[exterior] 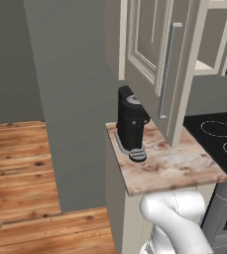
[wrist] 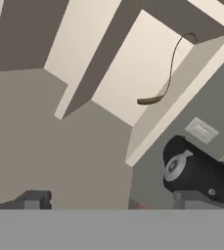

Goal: Open the cabinet and move the ladle to the pot. Then close the cabinet.

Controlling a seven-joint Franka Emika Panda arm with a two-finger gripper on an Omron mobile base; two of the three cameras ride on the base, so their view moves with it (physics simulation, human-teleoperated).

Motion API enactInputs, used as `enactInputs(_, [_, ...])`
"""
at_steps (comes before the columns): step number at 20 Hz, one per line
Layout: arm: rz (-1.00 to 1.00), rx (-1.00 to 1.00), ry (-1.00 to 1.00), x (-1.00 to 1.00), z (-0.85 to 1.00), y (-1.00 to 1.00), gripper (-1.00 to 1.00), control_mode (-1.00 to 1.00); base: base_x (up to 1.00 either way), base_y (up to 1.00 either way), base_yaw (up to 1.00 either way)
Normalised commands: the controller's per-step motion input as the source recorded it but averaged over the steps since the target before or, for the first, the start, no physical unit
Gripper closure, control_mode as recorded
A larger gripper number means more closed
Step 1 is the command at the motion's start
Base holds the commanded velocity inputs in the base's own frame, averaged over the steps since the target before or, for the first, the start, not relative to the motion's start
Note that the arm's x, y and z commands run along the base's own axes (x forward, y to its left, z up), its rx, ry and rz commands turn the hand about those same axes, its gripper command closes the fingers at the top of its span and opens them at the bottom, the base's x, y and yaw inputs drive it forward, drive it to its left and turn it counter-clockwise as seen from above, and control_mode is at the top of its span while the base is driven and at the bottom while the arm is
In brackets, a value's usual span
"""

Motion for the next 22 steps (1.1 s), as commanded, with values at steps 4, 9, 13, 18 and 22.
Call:
enactInputs(4, [0.0, -0.18, 0.0, 0.0, 0.09, -0.16, -1.0, -1.0, 0.0, 0.0, 0.0])
enactInputs(9, [-0.02, -0.07, 0.0, 0.0, 0.03, -0.08, -1.0, -1.0, 0.0, 0.0, 0.0])
enactInputs(13, [0.0, -0.08, 0.11, 0.14, -0.02, 0.0, -1.0, -1.0, 0.0, 0.0, 0.0])
enactInputs(18, [-0.1, -0.06, 0.15, 0.27, 0.04, 0.0, -1.0, -1.0, 0.0, 0.0, 0.0])
enactInputs(22, [-0.13, 0.0, 0.05, 0.2, 0.16, -0.02, -1.0, -1.0, 0.0, 0.0, 0.0])
